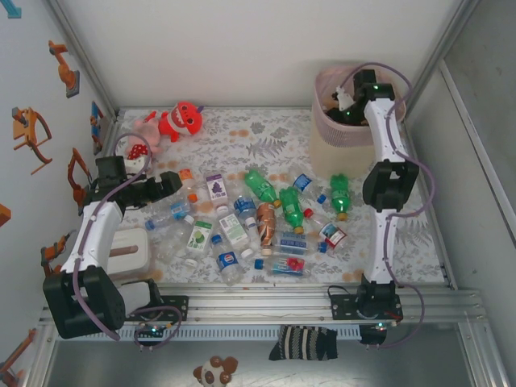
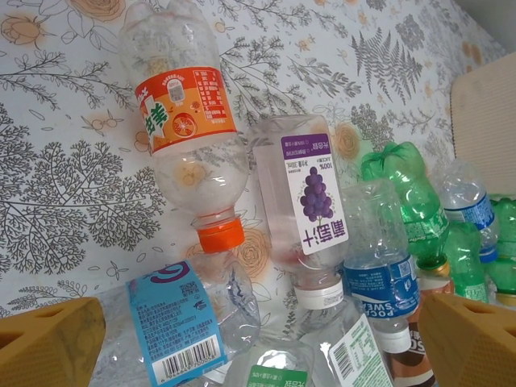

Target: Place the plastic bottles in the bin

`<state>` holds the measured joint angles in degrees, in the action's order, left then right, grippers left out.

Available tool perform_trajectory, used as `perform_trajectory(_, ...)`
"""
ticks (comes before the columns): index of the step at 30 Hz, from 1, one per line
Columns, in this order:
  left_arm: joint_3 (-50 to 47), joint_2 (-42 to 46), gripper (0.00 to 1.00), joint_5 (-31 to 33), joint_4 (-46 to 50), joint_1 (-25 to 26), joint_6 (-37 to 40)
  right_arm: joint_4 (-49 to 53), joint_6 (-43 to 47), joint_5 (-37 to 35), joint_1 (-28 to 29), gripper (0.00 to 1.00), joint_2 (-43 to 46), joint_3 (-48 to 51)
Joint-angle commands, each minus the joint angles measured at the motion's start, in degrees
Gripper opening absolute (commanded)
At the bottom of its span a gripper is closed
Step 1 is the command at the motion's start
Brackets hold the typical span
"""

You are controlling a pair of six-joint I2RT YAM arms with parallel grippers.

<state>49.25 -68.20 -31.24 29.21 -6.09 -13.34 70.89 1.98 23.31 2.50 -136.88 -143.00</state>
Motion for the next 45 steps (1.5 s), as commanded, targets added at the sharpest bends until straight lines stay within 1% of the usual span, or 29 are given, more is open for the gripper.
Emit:
perform_trajectory(1,0.22,-0.35,0.99,-0.09,1.2,-0.15,-0.15,-0.03,1.47,-0.81,0.2,0.66,-1.55,-1.69)
perform_trajectory(9,0.62,-0.81,0.97,-0.22,1.89,-0.07,-0.19,-0.03,0.63,0.0,0.22,0.77,-1.06,-1.67)
perform_trajectory(15,1.96,-2.32,0.95,-0.14,4.14,0.33,0.64,-0.35,-1.6,-1.56,0.22,0.78,2.79,-0.35)
perform_trajectory(20,4.4,-5.33,0.95,2.92,7.17,0.53,1.16,-0.4,-3.5,-4.99,0.15,0.77,8.32,1.94)
perform_trajectory(22,5.08,-6.21,0.94,5.57,8.46,0.79,0.48,-0.45,-4.22,-6.1,0.18,0.77,11.05,3.2)
perform_trajectory(24,5.65,-6.54,0.94,5.76,10.13,1.28,1.82,-0.57,-4.89,-7.0,0.13,0.77,13.45,4.32)
perform_trajectory(27,7.0,-6.41,0.93,7.01,12.82,2.42,5.66,-0.58,-5.71,-7.57,0.06,0.77,16.75,5.55)
perform_trajectory(30,8.47,-6.19,0.92,8.61,15.01,3.47,11.69,-0.53,-6.4,-7.97,0.11,0.77,19.98,6.61)
perform_trajectory(31,8.93,-6.12,0.92,8.22,15.53,3.61,14.01,-0.64,-6.65,-8.1,0.04,0.77,21.0,7.02)
perform_trajectory(33,8.66,-5.23,0.88,6.81,15.56,4.87,19.79,-0.72,-6.97,-8.19,0.05,0.77,23.1,7.84)
perform_trajectory(36,6.7,-2.45,0.88,7.07,14.32,8.5,29.78,-1.19,-7.25,-7.8,0.11,0.77,26.4,9.58)
perform_trajectory(37,5.93,-1.5,0.89,8.32,14.06,9.81,33.12,-1.34,-7.42,-7.8,0.06,0.77,27.54,10.11)
perform_trajectory(39,5.5,-0.72,0.91,12.64,13.73,11.42,36.67,-1.48,-7.67,-7.67,0.13,0.77,29.65,11.15)
perform_trajectory(42,6.23,-1.93,0.9,16.9,14.82,11.49,40.44,-2.12,-8.12,-7.7,0.05,0.77,33.38,13.68)
perform_trajectory(43,6.51,-2.82,0.9,17.77,15.29,11.54,41.72,-2.69,-8.38,-7.67,0.09,0.77,34.69,14.98)
perform_trajectory(45,6.93,-4.58,0.88,17.54,16.1,11.71,44.09,-3.66,-8.57,-7.27,0.12,0.77,37.15,17.26)
